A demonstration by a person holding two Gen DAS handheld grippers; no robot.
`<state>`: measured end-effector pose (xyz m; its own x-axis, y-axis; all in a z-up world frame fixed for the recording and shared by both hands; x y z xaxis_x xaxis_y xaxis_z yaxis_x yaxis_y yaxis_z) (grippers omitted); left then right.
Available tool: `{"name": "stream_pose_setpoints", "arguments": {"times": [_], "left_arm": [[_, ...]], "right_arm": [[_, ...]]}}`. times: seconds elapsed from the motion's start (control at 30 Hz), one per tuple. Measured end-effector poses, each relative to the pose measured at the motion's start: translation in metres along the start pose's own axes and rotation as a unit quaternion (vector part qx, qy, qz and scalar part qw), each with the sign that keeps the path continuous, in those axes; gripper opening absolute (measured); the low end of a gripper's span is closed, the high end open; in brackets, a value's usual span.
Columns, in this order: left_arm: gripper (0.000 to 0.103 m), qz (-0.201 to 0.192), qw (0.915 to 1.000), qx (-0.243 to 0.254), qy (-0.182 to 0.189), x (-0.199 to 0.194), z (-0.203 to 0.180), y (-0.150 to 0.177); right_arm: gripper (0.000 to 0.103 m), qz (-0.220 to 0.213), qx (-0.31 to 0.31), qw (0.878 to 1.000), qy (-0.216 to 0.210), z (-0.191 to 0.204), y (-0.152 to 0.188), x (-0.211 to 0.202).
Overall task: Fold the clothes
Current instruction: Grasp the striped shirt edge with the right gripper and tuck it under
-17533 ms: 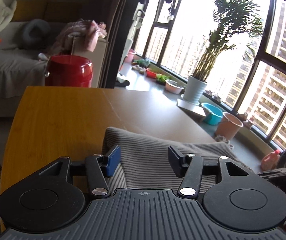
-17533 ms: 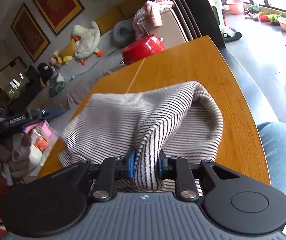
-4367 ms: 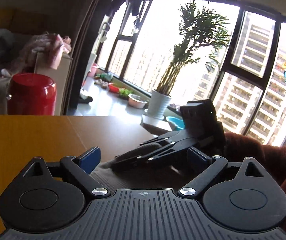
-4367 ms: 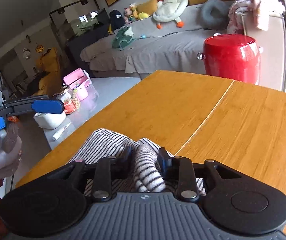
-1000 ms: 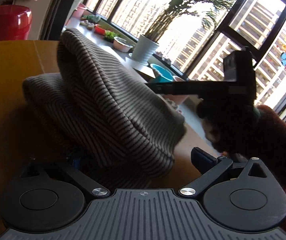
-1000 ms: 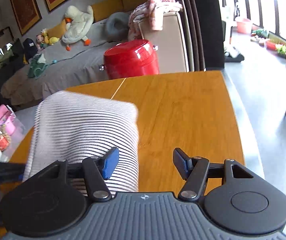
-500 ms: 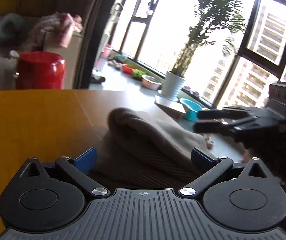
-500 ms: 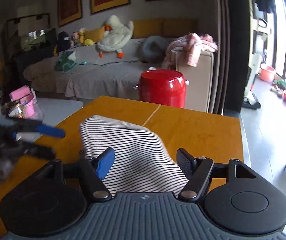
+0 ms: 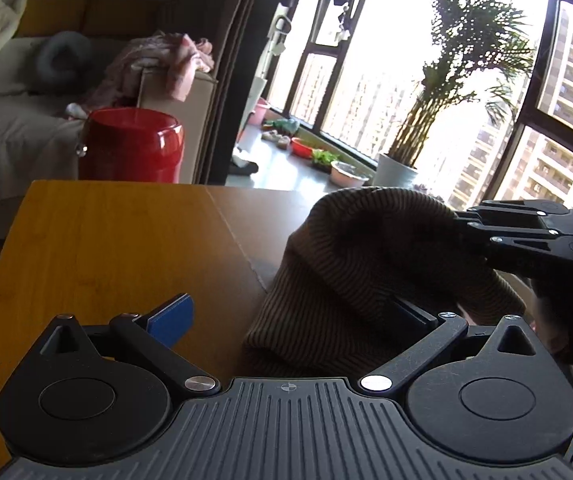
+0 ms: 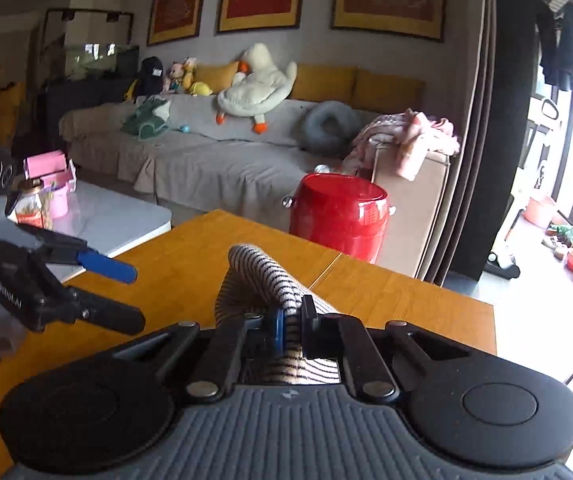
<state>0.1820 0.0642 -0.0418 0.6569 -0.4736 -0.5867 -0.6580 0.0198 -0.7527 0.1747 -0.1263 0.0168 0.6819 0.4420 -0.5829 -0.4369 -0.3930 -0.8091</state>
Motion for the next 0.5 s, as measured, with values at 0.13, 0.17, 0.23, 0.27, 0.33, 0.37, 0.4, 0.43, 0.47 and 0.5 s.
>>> {"name": "stream_pose_setpoints", "arguments": {"times": [0.13, 0.17, 0.23, 0.27, 0.33, 0.37, 0.4, 0.43, 0.47, 0.5], "left_arm": [[0.103, -0.020, 0.9994, 0.024, 0.010, 0.022, -0.015, -0.021], [0.103, -0.016, 0.9994, 0.028, 0.013, 0.033, -0.019, -0.026], [0.103, -0.008, 0.9994, 0.034, 0.008, 0.049, -0.025, -0.028], [0.103, -0.006, 0.9992, 0.039, -0.001, 0.054, -0.024, -0.028], [0.103, -0.001, 0.9986, 0.049, -0.020, 0.064, -0.023, -0.027], [0.103, 0.001, 0.9988, 0.037, -0.031, 0.063, -0.014, -0.022], [0.103, 0.003, 0.9992, 0.021, -0.034, 0.060, -0.005, -0.019], [0.103, 0.005, 0.9992, -0.003, -0.039, 0.055, 0.007, -0.015], [0.103, 0.008, 0.9984, -0.028, -0.049, 0.049, 0.021, -0.010], [0.103, 0.015, 0.9978, -0.046, -0.046, 0.044, 0.033, -0.005]], "right_arm": [[0.007, 0.006, 0.005, 1.000, -0.018, -0.003, 0.001, -0.002], [0.007, 0.008, 0.007, 1.000, -0.027, -0.001, 0.002, -0.002], [0.007, 0.009, 0.003, 0.999, -0.039, 0.004, 0.004, -0.003], [0.007, 0.010, 0.000, 0.999, -0.044, 0.007, 0.005, -0.003], [0.007, 0.014, -0.007, 0.998, -0.055, 0.015, 0.008, -0.003], [0.007, 0.019, -0.014, 0.998, -0.060, 0.020, 0.011, -0.001], [0.007, 0.025, -0.024, 0.997, -0.064, 0.027, 0.015, 0.002], [0.008, 0.034, -0.041, 0.996, -0.067, 0.036, 0.022, 0.006], [0.008, 0.043, -0.061, 0.995, -0.071, 0.047, 0.029, 0.013], [0.008, 0.053, -0.077, 0.992, -0.079, 0.059, 0.038, 0.018]]}}
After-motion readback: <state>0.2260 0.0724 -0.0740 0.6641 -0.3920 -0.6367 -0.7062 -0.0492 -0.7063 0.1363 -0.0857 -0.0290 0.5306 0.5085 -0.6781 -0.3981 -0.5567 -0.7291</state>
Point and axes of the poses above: each gripper's, at about its wrist camera, not at the fingertips, and x roughly the way its jaws point, z to its left, y to its underside, the point moved 7 cm from there along x, roughly the way its jaws point, and after that the axes turned 9 degrees about z, right-handed, at the moved point
